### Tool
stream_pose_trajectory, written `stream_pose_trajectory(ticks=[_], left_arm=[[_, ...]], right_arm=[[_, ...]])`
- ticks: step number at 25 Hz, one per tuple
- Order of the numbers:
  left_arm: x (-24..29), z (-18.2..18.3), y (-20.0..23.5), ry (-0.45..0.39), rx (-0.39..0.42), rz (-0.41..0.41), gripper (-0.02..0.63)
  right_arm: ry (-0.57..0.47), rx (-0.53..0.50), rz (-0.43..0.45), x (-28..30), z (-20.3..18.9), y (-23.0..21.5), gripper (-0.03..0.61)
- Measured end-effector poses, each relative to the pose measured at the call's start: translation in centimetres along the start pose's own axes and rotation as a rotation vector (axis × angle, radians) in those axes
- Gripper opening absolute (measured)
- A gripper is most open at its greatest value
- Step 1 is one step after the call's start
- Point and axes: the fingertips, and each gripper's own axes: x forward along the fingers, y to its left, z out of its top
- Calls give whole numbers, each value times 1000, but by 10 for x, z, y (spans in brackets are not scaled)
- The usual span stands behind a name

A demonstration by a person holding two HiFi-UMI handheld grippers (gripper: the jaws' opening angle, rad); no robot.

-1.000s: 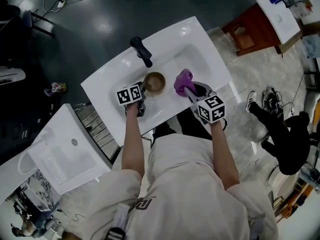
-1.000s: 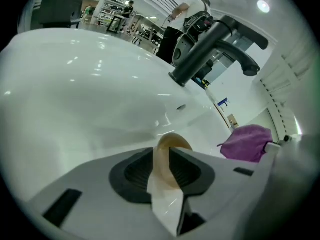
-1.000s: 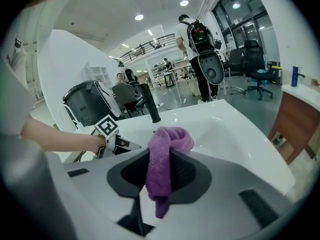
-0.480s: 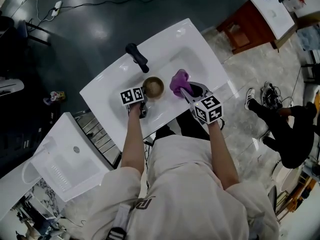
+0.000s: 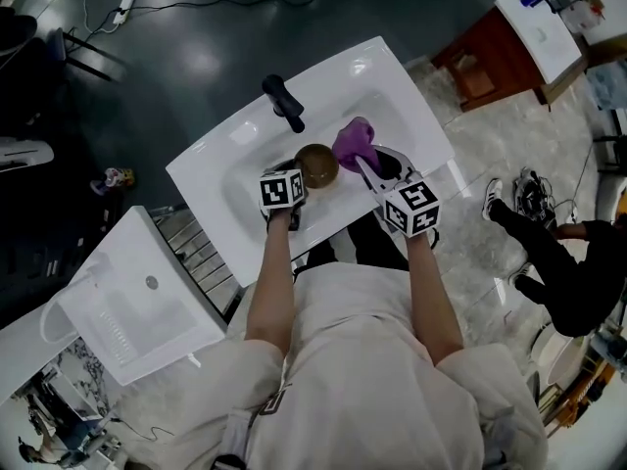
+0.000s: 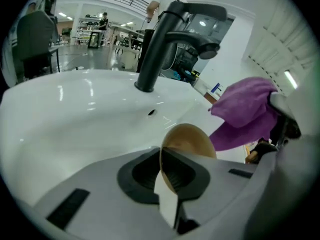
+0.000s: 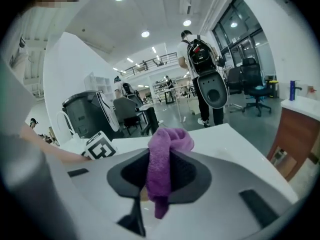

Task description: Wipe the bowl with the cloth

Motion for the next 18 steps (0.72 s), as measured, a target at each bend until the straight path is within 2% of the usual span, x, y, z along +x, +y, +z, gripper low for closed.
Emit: stream_pose_trajectory(ticks=[3, 8, 10, 14, 18], left_arm=[[-14, 4, -10, -14, 29, 9, 18], [-43, 17, -13, -76, 53, 45, 18], [-58, 25, -15, -124, 80, 58, 17], [-91, 41, -10, -221, 164, 123, 18], [-115, 52, 0, -293, 223, 161, 18]], right_arm=[[-102, 18, 37, 4, 16, 15, 89], [-155, 35, 165, 25, 21, 56, 89], [-109, -4, 181, 37, 10, 70, 89], [26, -129, 153, 63, -17, 89, 89], [111, -237, 140, 85, -27, 107, 91]])
